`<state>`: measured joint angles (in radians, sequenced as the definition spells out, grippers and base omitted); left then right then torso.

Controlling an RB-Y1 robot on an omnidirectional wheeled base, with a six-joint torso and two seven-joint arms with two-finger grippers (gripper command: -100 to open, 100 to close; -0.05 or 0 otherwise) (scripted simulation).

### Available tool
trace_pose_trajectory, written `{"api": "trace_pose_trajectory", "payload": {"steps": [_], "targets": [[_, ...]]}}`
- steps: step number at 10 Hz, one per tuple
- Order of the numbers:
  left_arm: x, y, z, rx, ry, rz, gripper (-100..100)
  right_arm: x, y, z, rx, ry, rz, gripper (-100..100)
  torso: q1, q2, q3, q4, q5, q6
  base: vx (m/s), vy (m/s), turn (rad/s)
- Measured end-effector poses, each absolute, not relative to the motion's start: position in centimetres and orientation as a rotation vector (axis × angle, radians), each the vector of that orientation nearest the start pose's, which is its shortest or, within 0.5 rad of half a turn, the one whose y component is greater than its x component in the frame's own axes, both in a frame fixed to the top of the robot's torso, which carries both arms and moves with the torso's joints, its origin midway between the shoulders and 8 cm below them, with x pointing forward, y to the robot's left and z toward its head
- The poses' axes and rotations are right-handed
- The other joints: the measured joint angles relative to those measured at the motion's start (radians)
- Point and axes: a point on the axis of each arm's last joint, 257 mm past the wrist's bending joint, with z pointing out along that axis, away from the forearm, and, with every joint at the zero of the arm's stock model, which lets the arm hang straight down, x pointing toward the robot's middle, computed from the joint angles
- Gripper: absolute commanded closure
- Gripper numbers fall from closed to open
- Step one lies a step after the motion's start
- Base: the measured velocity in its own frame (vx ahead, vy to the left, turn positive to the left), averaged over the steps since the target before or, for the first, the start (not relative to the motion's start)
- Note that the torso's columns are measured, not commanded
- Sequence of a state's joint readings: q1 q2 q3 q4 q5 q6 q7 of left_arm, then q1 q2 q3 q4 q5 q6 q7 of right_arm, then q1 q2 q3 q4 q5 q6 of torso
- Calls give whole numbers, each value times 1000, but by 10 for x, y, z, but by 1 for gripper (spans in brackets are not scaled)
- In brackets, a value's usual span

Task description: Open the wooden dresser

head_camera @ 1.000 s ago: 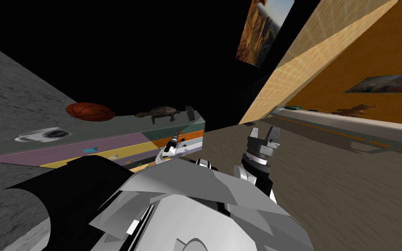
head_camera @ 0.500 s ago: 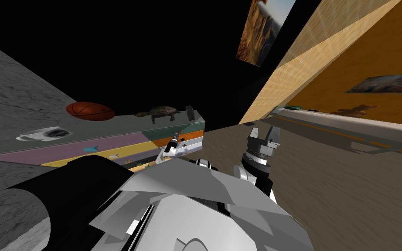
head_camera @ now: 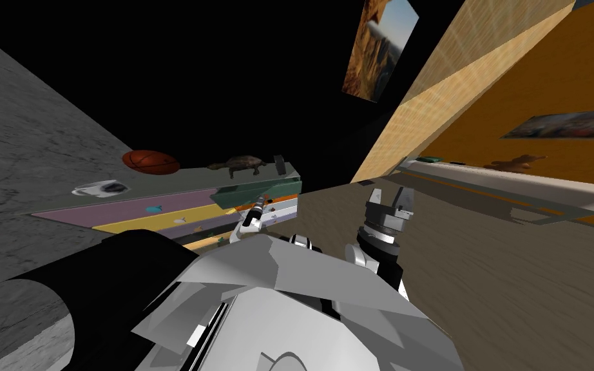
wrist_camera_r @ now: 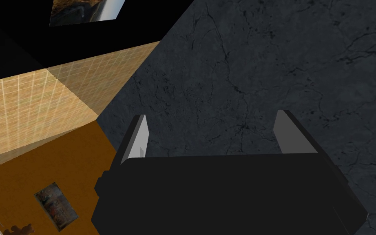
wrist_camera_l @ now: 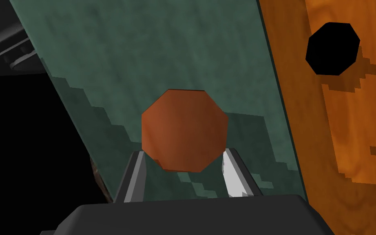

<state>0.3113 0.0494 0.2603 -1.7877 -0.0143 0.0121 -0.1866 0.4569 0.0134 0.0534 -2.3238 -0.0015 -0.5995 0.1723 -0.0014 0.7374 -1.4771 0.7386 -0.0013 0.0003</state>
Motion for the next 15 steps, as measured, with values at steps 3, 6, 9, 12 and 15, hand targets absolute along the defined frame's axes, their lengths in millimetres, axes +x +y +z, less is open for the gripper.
{"api": "trace_pose_trajectory", "payload": {"steps": [3, 6, 9, 12, 15], "targets": [[422, 416, -249, -1189, 1177, -675, 100, 319, -255, 74, 476, 503, 1244, 0, -3, 2, 2, 0, 0, 2, -149, -106, 10], [420, 414, -250, -1190, 1180, -676, 100, 319, -255, 74, 475, 503, 1244, 0, -2, 2, 2, 0, 1, 1, -148, -97, 12], [417, 410, -250, -1188, 1184, -679, 100, 319, -255, 74, 475, 503, 1244, 0, 0, 1, 2, 1, 0, 1, -146, -77, 0], [415, 407, -250, -1186, 1185, -682, -100, 319, -255, 74, 475, 503, 1244, 0, -1, 3, 3, -1, 1, 0, -104, -68, -4], [409, 409, -233, -1195, 1179, -675, -100, 319, -255, 74, 475, 503, 1243, 0, 6, -5, -3, -2, 2, 0, 32, 25, -34]]}}
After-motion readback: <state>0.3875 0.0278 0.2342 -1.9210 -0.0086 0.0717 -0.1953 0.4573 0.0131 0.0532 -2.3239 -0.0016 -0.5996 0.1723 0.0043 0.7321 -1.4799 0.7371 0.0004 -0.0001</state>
